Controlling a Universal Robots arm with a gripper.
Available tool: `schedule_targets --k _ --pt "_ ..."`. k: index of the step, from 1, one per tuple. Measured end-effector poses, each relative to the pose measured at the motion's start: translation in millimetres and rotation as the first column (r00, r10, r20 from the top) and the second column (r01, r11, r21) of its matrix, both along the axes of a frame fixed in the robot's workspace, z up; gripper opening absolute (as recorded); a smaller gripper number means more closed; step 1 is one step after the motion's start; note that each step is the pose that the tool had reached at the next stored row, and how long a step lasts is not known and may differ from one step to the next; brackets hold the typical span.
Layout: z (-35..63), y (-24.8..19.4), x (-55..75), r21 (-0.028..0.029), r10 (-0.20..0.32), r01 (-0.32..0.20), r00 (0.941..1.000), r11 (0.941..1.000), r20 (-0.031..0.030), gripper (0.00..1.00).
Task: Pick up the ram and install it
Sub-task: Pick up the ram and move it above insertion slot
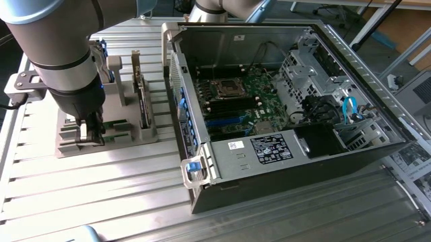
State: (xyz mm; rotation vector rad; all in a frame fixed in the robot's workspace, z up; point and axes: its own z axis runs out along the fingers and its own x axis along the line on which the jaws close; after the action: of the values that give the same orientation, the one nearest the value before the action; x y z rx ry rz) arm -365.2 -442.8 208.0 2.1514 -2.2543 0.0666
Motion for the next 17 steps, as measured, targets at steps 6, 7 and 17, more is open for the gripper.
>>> schedule_targets --k 6,7,17 --pt "0.0 0.0 -0.1 0.0000 0.054 -0.054 0.9986 0.9986 -0.0001 0.36" --pt "0.0 0.0 -0.1 -0.0001 0.055 -0.055 0.9985 0.9985 -0.0001 0.36" --pt "-0.2 0.4 -4.2 0.0000 0.055 -0.055 0.9985 0.9985 0.0000 0.36"
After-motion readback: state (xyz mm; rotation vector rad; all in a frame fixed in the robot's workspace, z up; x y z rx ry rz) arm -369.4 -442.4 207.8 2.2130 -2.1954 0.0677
